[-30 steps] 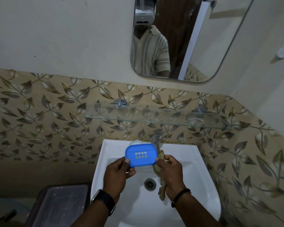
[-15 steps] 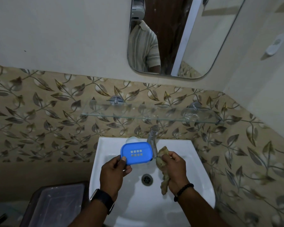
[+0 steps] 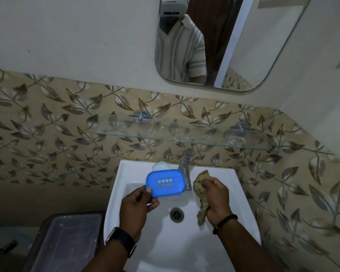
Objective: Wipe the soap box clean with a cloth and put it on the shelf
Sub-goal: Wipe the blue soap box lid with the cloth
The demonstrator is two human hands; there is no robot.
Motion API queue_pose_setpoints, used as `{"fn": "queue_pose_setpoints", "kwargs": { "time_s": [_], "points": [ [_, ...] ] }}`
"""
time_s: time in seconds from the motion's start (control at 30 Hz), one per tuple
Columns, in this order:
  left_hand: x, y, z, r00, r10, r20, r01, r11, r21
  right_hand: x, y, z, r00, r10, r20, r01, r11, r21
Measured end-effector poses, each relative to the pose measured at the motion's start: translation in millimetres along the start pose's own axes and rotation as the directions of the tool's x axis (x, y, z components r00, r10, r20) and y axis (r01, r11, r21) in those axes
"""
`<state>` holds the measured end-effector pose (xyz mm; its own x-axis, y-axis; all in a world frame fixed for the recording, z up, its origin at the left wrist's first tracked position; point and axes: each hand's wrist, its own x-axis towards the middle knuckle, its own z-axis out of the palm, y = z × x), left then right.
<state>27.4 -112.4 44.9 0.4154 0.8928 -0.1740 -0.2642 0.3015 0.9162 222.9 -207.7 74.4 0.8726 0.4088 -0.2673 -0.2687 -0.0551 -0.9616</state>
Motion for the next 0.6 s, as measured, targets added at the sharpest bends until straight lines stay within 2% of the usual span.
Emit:
{"fn": "queue_pose_setpoints", "kwargs": {
  "time_s": [0.13,0.3,0.4,0.5,0.6],
  "points": [
    [1,-3,0,1.000,-0.005,-0.004,0.005,1.000,0.003,26,-6,-7,0.998,0.040,-0.048,-0.038,0.998,0.056],
    [-2,-10,7,1.000,-0.002,0.025,0.002,1.000,0.005,78,-19,-36,0.992,-0.002,-0.129,0.009,0.999,0.052],
    [-1,-13,15,0.999,-0.006,0.037,0.005,1.000,0.010,116,-19,-62,0.983,-0.062,-0.173,0.047,0.995,-0.090],
    [2,-13,22,0.999,-0.014,0.044,0.013,1.000,0.011,152,-13,-80,0.984,-0.097,-0.147,0.063,0.973,-0.221],
    [6,-12,28,0.999,-0.016,0.043,0.016,1.000,0.017,178,-6,-88,0.983,-0.137,-0.121,0.076,0.907,-0.415]
  ]
}}
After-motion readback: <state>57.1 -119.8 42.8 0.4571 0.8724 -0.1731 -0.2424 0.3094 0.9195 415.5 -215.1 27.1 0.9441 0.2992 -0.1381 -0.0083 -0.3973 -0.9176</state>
